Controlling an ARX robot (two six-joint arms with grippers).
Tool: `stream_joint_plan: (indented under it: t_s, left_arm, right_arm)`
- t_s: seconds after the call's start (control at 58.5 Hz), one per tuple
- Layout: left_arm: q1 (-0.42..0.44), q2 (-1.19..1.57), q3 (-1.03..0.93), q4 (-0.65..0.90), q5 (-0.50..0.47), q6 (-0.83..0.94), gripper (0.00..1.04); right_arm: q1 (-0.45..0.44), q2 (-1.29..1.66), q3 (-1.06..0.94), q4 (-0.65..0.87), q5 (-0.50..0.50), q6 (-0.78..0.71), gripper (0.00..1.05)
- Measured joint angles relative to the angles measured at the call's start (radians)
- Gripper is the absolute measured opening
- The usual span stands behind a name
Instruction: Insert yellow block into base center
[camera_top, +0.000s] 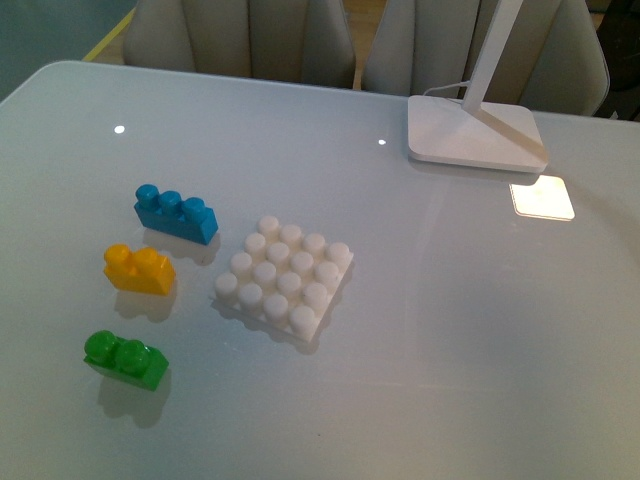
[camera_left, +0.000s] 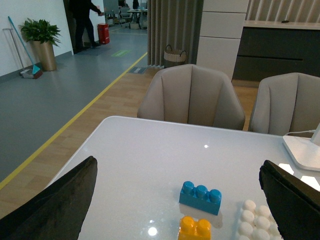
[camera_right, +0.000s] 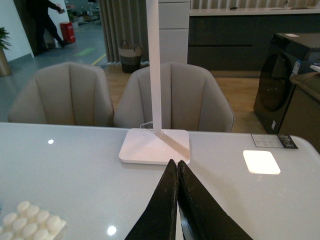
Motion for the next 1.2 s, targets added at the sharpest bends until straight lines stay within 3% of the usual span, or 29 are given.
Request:
stream_joint_plan:
  t_s: [0.684,0.787,0.992,1.06,1.197]
  left_arm:
    - [0.000,0.000,0.000,0.000,0.000,0.000,0.97]
    - [0.000,0.000,0.000,0.000,0.000,0.000,0.97]
    - [0.000,0.000,0.000,0.000,0.000,0.000,0.97]
    - [0.000,0.000,0.000,0.000,0.000,0.000,0.97]
    - [0.000,0.000,0.000,0.000,0.000,0.000,0.97]
  right_arm:
    - [0.000,-0.241,0.000,-0.238,0.000,0.000,0.02]
    - [0.000,-0.375,0.000,-0.401,0.000,0.000,0.02]
    - [0.000,-0.411,0.000,-0.414,-0.001,0.000,0.02]
    - [0.000,-0.412,0.000,-0.415,-0.001,-0.001,0.11]
    - [0.000,-0.413,0.000,-0.415,-0.001,-0.001,0.41]
